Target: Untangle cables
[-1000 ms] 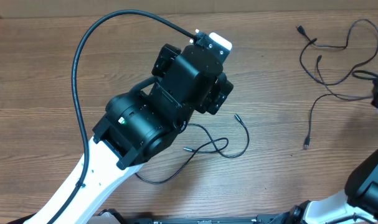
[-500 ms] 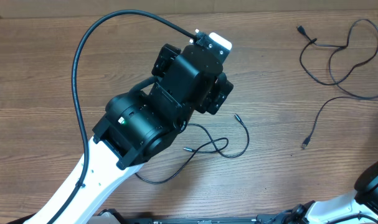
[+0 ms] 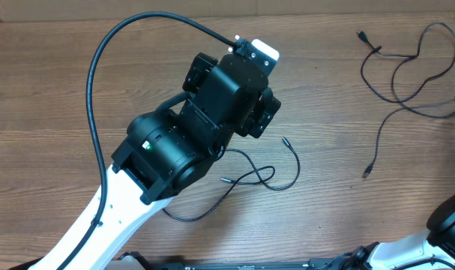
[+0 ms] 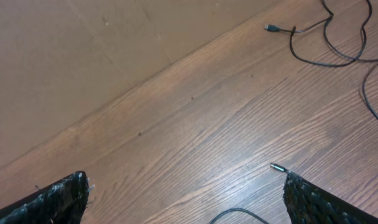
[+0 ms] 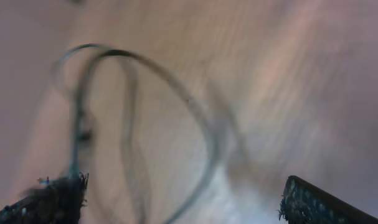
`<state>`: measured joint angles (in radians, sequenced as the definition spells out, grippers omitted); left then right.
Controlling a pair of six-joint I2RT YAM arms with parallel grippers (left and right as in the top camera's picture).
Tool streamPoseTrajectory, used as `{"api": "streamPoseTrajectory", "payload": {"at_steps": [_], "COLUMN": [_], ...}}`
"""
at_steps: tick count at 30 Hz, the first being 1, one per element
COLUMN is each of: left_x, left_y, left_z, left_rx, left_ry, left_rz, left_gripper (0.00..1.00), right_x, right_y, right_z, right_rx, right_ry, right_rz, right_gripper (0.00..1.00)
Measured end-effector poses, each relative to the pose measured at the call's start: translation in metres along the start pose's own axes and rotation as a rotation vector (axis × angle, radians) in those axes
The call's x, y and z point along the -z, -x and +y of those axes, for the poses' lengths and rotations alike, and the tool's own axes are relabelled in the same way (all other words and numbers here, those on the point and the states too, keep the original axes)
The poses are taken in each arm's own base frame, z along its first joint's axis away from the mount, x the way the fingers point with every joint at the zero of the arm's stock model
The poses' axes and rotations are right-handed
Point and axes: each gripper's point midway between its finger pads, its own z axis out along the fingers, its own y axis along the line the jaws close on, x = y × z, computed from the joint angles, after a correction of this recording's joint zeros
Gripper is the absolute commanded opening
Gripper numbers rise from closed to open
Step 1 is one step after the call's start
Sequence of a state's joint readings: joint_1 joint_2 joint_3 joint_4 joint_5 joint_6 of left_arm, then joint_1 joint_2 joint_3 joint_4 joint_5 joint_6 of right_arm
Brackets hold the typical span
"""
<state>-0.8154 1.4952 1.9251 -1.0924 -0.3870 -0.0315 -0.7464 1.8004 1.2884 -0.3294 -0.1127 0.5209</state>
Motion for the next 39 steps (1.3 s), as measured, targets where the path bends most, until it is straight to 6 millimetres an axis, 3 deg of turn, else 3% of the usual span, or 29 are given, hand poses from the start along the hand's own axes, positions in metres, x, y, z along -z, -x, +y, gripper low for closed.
{"api": "streamPoseTrajectory", "payload": {"at_steps": [3,7,15,18,21,24,25,26,32,39], "left_x": [0.0,0.0,0.0,0.0,0.0,0.0,0.0,0.0,0.0,0.0], "left_y": [0.0,0.0,0.0,0.0,0.0,0.0,0.001,0.0,0.0,0.0], "left_z": [0.0,0.0,0.0,0.0,0.0,0.0,0.0,0.0,0.0,0.0], "left_rx": [0.0,0.0,0.0,0.0,0.0,0.0,0.001,0.0,0.0,0.0], "left_ry": [0.0,0.0,0.0,0.0,0.0,0.0,0.0,0.0,0.0,0.0], "left_rz": [0.0,0.0,0.0,0.0,0.0,0.0,-0.002,-0.001,0.0,0.0], "left_gripper": [1.0,1.0,1.0,1.0,1.0,1.0,1.0,1.0,0.99,1.0], "right_x": [0.004,0.014,0.071,0.087,0.09,0.099,0.106,0.11,0.148,0.18], "right_y": [-0.001,-0.003,-0.006,-0.026,-0.057,-0.112,-0.141,-0.155,-0.277,-0.372], "right_z": [0.036,0.068,0.119,0.13,0.132,0.141,0.144,0.147,0.154,0.146], "right_rx": [0.018,0.044,0.125,0.148,0.153,0.202,0.238,0.264,0.593,1.005], "right_ry": [0.191,0.365,0.633,0.713,0.715,0.712,0.706,0.71,0.658,0.653], "right_rz": [0.034,0.067,0.114,0.214,0.329,0.505,0.594,0.629,0.892,0.979], "right_gripper": [1.0,1.0,1.0,1.0,1.0,1.0,1.0,1.0,1.0,1.0]}}
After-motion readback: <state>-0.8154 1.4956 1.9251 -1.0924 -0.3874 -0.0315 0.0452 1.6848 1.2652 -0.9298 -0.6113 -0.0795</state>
